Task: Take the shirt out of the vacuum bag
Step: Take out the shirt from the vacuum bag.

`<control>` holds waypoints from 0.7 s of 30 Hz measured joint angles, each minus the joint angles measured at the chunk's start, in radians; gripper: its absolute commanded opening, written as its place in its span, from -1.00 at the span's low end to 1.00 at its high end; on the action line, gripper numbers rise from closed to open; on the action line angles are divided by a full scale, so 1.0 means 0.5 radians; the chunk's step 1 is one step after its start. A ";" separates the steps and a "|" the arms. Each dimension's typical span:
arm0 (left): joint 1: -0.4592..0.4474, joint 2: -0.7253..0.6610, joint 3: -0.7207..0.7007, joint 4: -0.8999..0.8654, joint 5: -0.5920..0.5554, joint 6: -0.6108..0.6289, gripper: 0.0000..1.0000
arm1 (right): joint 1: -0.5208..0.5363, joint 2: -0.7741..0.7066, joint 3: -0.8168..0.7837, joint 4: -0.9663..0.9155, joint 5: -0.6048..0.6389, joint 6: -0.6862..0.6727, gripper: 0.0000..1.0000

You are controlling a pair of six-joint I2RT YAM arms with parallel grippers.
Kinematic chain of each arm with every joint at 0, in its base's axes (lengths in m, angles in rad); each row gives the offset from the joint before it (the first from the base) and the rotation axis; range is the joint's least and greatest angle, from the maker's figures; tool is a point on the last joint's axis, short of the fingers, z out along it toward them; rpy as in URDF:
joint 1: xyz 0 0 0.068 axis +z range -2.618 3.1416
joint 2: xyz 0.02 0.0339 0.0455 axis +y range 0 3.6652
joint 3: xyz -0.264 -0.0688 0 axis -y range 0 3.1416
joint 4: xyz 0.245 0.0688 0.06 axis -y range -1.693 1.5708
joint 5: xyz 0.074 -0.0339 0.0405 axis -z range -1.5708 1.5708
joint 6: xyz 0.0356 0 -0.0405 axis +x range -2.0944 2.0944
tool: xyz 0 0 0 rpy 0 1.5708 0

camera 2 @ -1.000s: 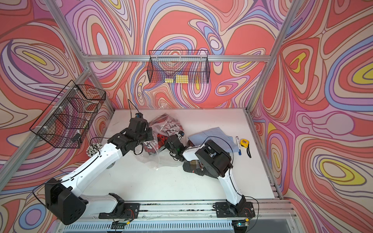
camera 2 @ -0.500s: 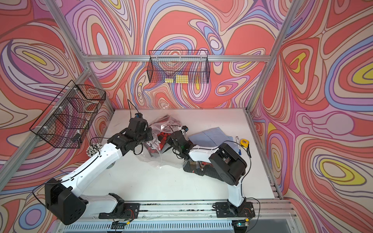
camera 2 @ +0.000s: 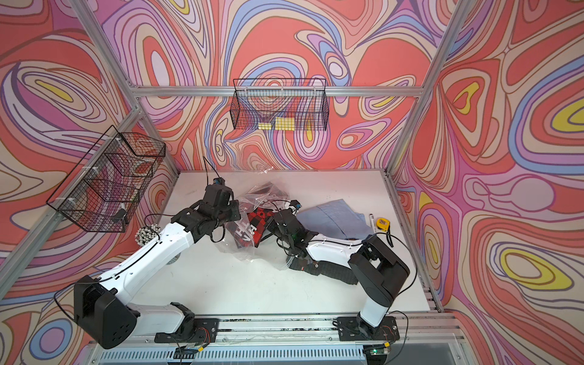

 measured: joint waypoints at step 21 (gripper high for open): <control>0.000 0.013 0.000 -0.001 -0.003 0.000 -1.00 | 0.121 -0.477 -0.018 -0.330 0.008 -0.099 -1.00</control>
